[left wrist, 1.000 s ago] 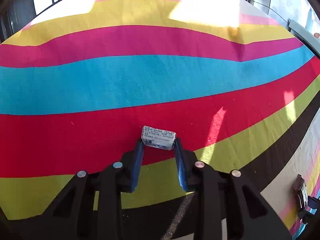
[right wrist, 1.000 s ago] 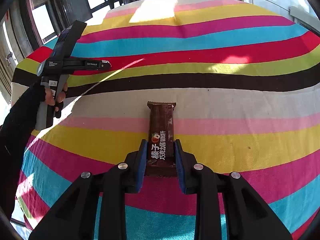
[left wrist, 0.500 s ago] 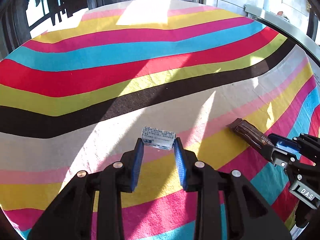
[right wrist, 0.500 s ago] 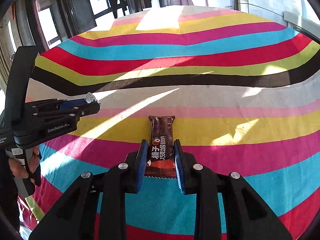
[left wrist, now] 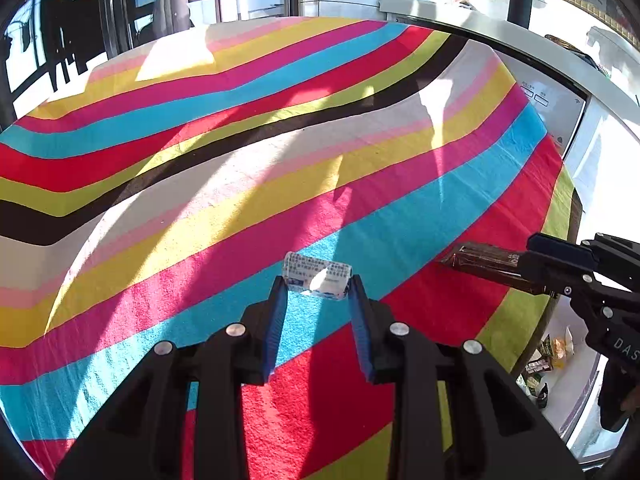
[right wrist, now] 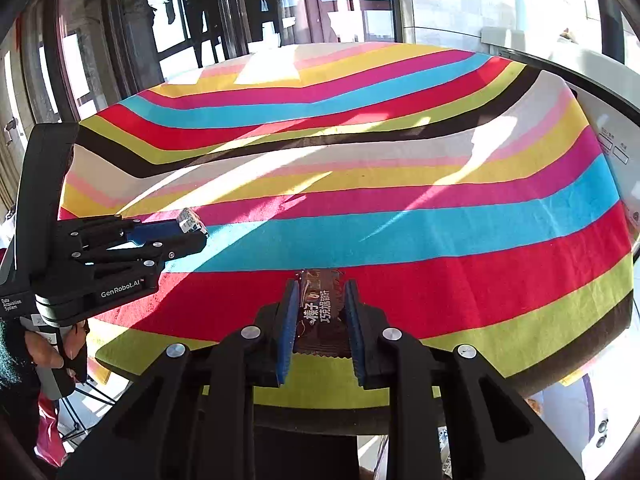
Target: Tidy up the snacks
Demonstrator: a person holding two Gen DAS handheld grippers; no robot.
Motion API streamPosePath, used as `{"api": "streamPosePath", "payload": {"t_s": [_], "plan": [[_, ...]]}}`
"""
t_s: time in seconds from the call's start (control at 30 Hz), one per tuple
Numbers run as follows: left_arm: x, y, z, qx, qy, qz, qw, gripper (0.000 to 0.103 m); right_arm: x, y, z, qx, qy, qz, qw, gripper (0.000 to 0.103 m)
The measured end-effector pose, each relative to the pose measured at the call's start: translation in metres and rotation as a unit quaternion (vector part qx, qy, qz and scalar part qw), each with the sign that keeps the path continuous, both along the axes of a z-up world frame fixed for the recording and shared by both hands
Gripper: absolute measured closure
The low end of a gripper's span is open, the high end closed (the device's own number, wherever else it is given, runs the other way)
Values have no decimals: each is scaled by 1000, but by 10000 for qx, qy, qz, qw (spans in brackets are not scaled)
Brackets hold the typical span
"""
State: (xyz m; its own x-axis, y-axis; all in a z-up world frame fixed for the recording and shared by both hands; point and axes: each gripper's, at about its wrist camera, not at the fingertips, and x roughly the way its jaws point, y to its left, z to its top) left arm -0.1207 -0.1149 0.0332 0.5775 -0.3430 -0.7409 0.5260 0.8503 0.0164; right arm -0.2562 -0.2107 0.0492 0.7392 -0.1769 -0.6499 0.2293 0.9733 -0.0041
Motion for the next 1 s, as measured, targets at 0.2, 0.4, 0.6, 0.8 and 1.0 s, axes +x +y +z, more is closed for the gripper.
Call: {"api": "streamPosePath", "payload": {"t_s": [0.2, 0.4, 0.6, 0.8, 1.0], "plan": [[-48, -53, 5, 89, -141, -664, 9977, 72, -70, -22, 8, -164, -154, -461, 9987, 80], [-91, -119, -5, 182, 22, -1483, 9888, 72, -128, -47, 5, -106, -257, -1050, 9941, 80], [-124, -171, -17, 388, 111, -2198, 9747, 72, -168, -71, -2, -30, -304, -1609, 9865, 80], [-154, -211, -34, 502, 254, -2664, 9622, 69, -195, -85, -16, -14, -147, -1809, 9834, 78], [-171, -219, -27, 175, -27, -2651, 9641, 13, -232, -94, -24, 23, -383, -2269, 9732, 22]]}}
